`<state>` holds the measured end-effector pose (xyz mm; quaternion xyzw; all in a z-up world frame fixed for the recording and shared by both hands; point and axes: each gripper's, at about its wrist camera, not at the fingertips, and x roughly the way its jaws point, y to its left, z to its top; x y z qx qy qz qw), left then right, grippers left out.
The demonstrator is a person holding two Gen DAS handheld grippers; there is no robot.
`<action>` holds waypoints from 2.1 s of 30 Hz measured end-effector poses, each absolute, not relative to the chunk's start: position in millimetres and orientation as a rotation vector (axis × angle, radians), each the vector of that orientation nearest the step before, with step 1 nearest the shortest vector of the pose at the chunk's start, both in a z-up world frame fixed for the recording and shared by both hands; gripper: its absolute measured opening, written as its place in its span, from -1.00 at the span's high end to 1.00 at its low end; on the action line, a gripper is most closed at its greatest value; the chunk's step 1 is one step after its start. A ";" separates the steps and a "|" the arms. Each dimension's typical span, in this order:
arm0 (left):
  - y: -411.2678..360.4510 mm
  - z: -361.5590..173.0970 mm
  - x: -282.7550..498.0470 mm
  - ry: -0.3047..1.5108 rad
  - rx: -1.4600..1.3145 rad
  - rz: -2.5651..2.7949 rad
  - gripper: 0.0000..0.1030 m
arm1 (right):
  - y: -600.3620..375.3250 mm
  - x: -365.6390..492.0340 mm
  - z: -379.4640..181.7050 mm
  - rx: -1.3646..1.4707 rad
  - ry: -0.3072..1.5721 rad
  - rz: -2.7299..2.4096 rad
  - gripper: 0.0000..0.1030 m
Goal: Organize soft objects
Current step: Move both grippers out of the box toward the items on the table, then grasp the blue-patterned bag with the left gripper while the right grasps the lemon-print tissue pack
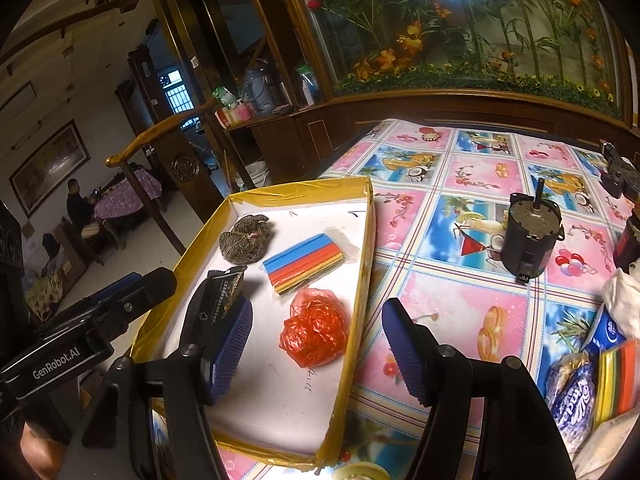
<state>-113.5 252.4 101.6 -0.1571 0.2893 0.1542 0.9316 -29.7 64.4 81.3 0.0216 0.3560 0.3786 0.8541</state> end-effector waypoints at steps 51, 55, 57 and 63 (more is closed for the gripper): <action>45.3 49.9 -48.4 0.848 -0.072 -0.145 -0.50 | -174.3 -44.2 26.7 -0.017 0.910 0.462 -0.51; 34.7 43.6 -36.6 0.880 -0.066 -0.182 -0.50 | -165.1 -57.5 23.8 -0.112 0.928 0.467 -0.58; 26.7 39.6 -29.8 0.898 -0.056 -0.207 -0.50 | -161.1 -64.2 21.8 -0.152 0.932 0.478 -0.61; 12.1 30.0 -7.5 0.937 -0.040 -0.207 -0.49 | -165.3 -73.9 23.9 -0.158 0.892 0.485 -0.50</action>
